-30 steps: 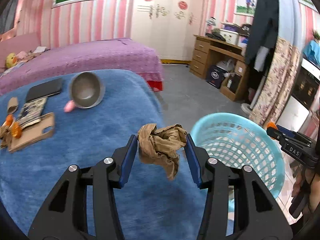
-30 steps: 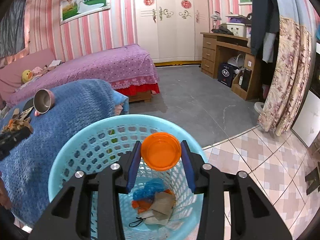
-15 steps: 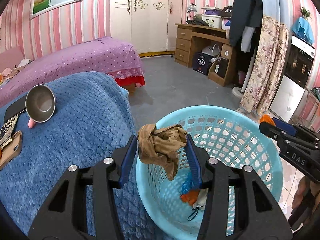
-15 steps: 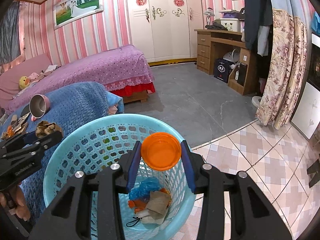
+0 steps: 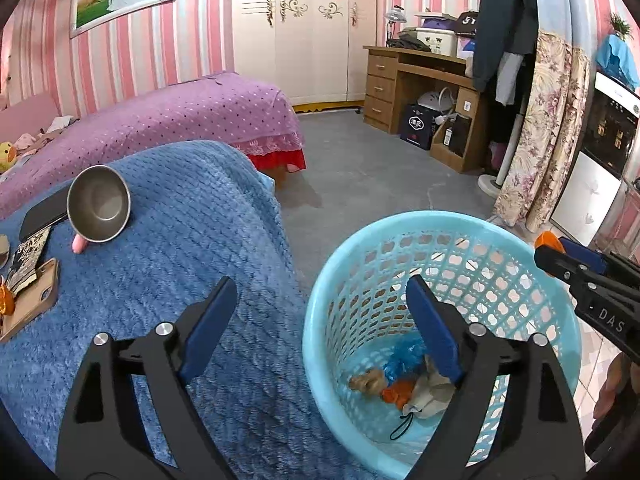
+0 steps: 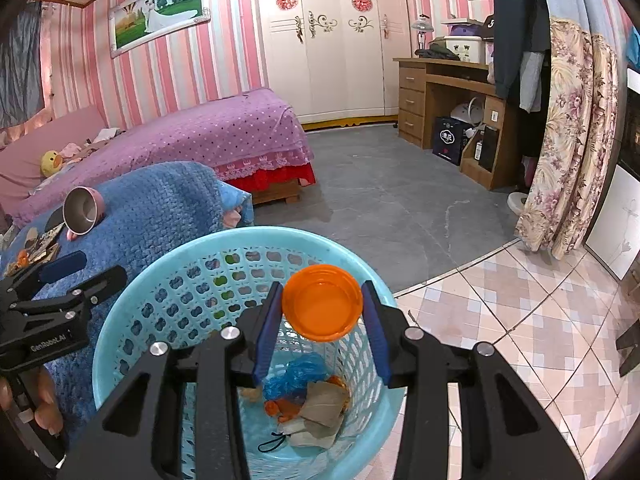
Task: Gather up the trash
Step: 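Open both grippers to drop the paper and lid into the basket, then move both open grippers back over the bed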
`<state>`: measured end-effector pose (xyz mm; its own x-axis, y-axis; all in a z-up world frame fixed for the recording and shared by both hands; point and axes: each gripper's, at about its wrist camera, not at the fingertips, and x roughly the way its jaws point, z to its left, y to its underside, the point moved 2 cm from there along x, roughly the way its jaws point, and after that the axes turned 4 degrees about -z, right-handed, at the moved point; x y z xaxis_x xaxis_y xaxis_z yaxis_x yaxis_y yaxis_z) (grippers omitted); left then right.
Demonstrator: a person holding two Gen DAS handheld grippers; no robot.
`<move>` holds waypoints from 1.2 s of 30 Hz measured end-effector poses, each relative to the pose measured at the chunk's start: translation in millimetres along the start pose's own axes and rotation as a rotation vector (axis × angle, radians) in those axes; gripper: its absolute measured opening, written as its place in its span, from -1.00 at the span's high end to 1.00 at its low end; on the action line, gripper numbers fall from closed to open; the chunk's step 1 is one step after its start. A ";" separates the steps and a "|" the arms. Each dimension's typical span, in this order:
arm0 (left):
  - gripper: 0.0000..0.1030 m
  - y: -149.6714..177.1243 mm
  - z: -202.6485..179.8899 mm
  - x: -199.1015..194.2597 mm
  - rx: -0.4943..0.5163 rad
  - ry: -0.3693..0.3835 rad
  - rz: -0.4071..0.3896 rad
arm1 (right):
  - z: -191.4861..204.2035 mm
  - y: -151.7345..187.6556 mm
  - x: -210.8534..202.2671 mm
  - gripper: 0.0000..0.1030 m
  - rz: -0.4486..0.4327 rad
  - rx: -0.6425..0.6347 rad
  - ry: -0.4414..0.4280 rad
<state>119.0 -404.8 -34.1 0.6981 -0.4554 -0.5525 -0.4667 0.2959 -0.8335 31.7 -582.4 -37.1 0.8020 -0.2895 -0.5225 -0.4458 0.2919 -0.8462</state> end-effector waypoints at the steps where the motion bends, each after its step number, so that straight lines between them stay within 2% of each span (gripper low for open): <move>1: -0.66 0.2 1.5 -1.4 0.000 -0.005 -0.002 | 0.2 -0.5 0.1 0.23 0.001 -0.002 -0.001; 5: -0.75 -0.4 9.8 -9.4 -0.007 -0.026 -0.020 | 3.2 -1.2 0.3 0.23 0.002 -0.008 -0.002; 11: -0.76 -0.5 26.8 -16.0 -0.030 -0.052 -0.023 | 6.9 -1.5 0.9 0.21 0.011 -0.012 -0.002; 13: -0.76 0.8 33.2 -18.0 -0.042 -0.057 -0.021 | 9.3 -1.4 1.3 0.11 0.016 -0.021 0.005; 15: -0.77 1.6 41.7 -20.7 -0.057 -0.063 -0.021 | 11.8 -1.2 1.5 -0.10 0.018 -0.025 0.009; 17: -0.77 2.4 49.1 -24.0 -0.067 -0.068 -0.022 | 14.2 -1.9 1.0 -0.17 0.015 -0.022 0.006; 20: -0.77 3.9 59.8 -30.6 -0.075 -0.080 -0.029 | 19.8 -3.8 -1.7 -0.42 0.001 -0.021 0.004; 24: -0.77 3.9 77.0 -41.7 -0.090 -0.095 -0.038 | 33.8 -6.3 -4.0 -0.60 -0.013 -0.039 0.008; 36: -0.89 7.8 147.9 -80.3 -0.141 -0.188 -0.059 | 99.3 -12.1 -3.6 -0.66 -0.024 -0.100 -0.041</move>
<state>139.6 -241.7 2.8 0.8090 -0.3004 -0.5053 -0.4841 0.1472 -0.8625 73.7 -494.4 -14.6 0.8275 -0.2567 -0.4993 -0.4624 0.1927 -0.8655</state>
